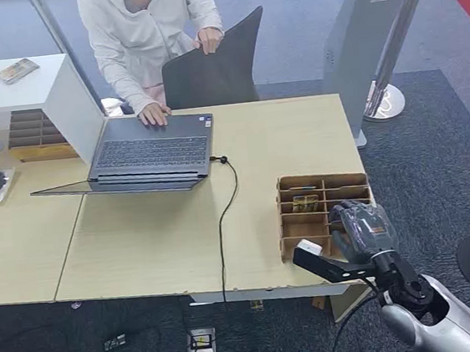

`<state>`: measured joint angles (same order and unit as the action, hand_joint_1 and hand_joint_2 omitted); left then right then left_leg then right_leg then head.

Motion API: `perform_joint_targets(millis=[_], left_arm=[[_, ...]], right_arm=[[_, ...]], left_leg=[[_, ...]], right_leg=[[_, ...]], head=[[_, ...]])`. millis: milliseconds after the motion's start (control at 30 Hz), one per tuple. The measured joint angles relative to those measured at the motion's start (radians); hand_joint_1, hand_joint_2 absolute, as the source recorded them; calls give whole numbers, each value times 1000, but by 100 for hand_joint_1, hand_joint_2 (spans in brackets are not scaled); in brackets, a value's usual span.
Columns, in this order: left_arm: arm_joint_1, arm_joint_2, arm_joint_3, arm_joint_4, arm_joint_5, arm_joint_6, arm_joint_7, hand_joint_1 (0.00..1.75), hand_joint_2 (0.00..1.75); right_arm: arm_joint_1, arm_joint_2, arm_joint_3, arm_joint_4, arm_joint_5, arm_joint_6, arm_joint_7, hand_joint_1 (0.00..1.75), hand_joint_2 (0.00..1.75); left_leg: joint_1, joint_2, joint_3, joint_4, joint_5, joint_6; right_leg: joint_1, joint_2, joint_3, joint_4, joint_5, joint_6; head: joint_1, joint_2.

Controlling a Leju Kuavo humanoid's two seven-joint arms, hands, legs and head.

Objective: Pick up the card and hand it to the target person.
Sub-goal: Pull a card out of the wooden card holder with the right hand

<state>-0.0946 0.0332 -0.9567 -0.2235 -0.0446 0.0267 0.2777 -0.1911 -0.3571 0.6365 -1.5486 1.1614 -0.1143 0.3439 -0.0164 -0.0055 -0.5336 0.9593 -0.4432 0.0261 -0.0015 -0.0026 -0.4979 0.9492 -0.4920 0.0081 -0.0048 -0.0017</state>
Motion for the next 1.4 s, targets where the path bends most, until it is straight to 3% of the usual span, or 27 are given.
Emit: perform_joint_targets(millis=[200, 433, 1400], left_arm=[[0, 0, 0, 0, 1, 4, 0, 0, 175], [0, 1, 0, 0, 9, 11, -1, 0, 175], [0, -2, 0, 0, -4, 8, -3, 0, 175]], right_arm=[[7, -9, 7, -19, 15, -12, 10, 156, 175], [24, -15, 9, -51, 36, -21, 8, 172, 175], [58, -15, 0, -115, 108, -132, -11, 175, 175]], left_leg=[[0, 0, 0, 0, 0, 0], [0, 0, 0, 0, 0, 0], [0, 0, 0, 0, 0, 0]], right_leg=[[0, 0, 0, 0, 0, 0], [0, 0, 0, 0, 0, 0], [0, 0, 0, 0, 0, 0]], head=[[0, 0], [0, 0], [1, 0]])
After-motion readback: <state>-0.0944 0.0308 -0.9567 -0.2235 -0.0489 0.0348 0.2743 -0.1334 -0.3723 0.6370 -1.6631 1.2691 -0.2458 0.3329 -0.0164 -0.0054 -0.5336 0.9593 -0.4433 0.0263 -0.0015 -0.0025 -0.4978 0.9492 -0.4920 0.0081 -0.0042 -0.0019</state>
